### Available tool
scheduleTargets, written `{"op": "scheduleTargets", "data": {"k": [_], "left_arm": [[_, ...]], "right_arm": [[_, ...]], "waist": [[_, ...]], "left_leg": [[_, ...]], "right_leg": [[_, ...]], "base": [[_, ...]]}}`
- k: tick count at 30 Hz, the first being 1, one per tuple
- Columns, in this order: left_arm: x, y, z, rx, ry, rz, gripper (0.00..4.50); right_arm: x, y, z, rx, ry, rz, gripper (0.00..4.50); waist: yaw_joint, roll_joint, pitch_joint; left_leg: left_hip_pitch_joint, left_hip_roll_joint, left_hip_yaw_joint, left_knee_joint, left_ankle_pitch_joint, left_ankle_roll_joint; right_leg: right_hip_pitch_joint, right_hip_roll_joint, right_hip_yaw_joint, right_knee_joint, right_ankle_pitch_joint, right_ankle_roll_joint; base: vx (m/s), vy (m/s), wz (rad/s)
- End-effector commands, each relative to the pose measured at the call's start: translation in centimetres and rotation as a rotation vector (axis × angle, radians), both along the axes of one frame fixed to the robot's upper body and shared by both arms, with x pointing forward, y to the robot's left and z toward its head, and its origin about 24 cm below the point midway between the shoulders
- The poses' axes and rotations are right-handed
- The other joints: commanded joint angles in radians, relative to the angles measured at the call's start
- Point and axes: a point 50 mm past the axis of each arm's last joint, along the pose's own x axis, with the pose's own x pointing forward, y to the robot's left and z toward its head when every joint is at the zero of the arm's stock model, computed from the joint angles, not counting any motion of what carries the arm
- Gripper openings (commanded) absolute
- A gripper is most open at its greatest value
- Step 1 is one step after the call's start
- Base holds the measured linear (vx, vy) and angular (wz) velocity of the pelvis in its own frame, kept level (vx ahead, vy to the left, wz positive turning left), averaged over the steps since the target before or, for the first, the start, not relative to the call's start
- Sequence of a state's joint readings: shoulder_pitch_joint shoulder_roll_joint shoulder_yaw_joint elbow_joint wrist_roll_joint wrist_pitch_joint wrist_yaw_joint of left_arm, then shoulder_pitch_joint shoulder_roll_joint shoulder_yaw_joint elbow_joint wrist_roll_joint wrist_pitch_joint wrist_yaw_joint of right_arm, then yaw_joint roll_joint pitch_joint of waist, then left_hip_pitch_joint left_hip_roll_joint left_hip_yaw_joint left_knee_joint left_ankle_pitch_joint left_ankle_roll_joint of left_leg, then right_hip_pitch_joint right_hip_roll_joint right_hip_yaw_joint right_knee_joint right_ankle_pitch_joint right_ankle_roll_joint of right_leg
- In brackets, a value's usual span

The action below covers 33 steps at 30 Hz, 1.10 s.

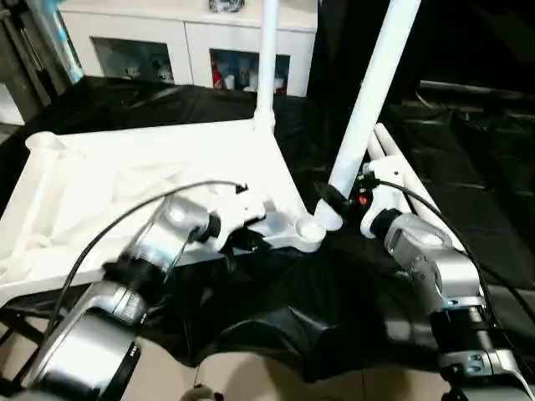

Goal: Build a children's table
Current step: Rotate table base, then insert table leg to table base

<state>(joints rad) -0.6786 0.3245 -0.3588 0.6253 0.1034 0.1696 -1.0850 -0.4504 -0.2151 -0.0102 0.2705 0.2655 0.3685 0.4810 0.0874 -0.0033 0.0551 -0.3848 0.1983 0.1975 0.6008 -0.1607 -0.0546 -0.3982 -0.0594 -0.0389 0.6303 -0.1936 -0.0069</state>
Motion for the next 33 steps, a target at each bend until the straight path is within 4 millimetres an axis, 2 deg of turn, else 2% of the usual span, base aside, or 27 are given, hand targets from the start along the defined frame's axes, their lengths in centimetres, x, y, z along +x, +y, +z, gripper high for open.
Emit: {"op": "scheduleTargets", "data": {"k": [1, 5, 12, 17, 20, 21, 25, 26, 33], "left_arm": [[-0.5, -0.9, 0.2, -0.090, -0.002, -0.017, 0.28], [-0.5, -0.6, 0.5, -0.097, -0.020, -0.033, 0.64], [0.2, 0.2, 0.9, -0.052, -0.065, -0.013, 0.68], [0.2, 0.8, 0.8, -0.047, -0.047, -0.025, 0.68], [0.2, 0.9, 0.8, -0.051, -0.046, -0.023, 0.68], [0.2, 0.9, 0.8, -0.050, -0.047, -0.020, 0.38], [0.1, 1.1, 0.4, -0.037, -0.035, -0.026, 0.26], [0.0, 1.1, 0.3, -0.035, -0.029, -0.032, 0.05], [0.0, 1.1, 0.3, -0.051, -0.018, -0.025, 0.00]], "right_arm": [[-0.2, 0.0, 0.2, -0.007, -0.005, 0.007, 1.86], [-0.1, 0.0, 0.1, -0.012, -0.002, 0.009, 1.86], [-0.1, 0.1, 0.2, -0.014, -0.003, 0.013, 1.86], [-0.1, 0.1, 0.2, -0.016, -0.002, 0.017, 1.86], [-0.1, 0.0, 0.2, -0.017, -0.001, 0.017, 1.86], [-0.1, 0.0, 0.2, -0.017, -0.001, 0.018, 1.86], [-0.1, 0.0, 0.2, -0.017, 0.000, 0.021, 1.86], [-0.1, 0.1, 0.2, -0.017, 0.000, 0.022, 1.86], [-0.1, 0.2, 0.3, -0.013, 0.006, 0.040, 1.86]], "waist": [[-0.001, -0.002, -0.073], [0.000, 0.000, -0.071], [-0.001, 0.000, -0.069], [-0.003, 0.000, -0.070], [-0.003, -0.001, -0.069], [-0.003, -0.001, -0.069], [-0.002, -0.002, -0.068], [-0.003, -0.001, -0.068], [-0.003, -0.002, -0.068]], "left_leg": [[0.023, 0.032, -0.020, -0.067, -0.192, -0.002], [0.026, 0.031, -0.019, -0.068, -0.209, -0.004], [0.026, 0.030, -0.020, -0.071, -0.232, -0.017], [0.025, 0.031, -0.020, -0.071, -0.219, -0.016], [0.026, 0.031, -0.019, -0.071, -0.229, -0.017], [0.026, 0.030, -0.019, -0.071, -0.234, -0.018], [0.026, 0.032, -0.020, -0.072, -0.234, -0.019], [0.027, 0.032, -0.020, -0.072, -0.240, -0.020], [0.026, 0.032, -0.020, -0.073, -0.232, -0.018]], "right_leg": [[0.045, -0.076, 0.041, -0.075, -0.130, -0.209], [0.040, -0.075, 0.041, -0.079, -0.149, -0.208], [0.039, -0.077, 0.042, -0.085, -0.192, -0.185], [0.039, -0.076, 0.042, -0.081, -0.163, -0.192], [0.038, -0.076, 0.042, -0.083, -0.178, -0.192], [0.038, -0.077, 0.042, -0.084, -0.191, -0.190], [0.037, -0.077, 0.043, -0.084, -0.197, -0.187], [0.036, -0.077, 0.042, -0.085, -0.204, -0.186], [0.036, -0.077, 0.043, -0.084, -0.193, -0.188]], "base": [[0.000, 0.000, 0.00], [0.000, 0.000, 0.00], [0.000, 0.000, 0.00], [0.000, 0.000, 0.00], [0.000, 0.000, 0.00], [0.000, 0.000, 0.00], [0.000, 0.000, 0.00], [0.000, 0.000, 0.00], [0.000, 0.000, 0.00]]}}
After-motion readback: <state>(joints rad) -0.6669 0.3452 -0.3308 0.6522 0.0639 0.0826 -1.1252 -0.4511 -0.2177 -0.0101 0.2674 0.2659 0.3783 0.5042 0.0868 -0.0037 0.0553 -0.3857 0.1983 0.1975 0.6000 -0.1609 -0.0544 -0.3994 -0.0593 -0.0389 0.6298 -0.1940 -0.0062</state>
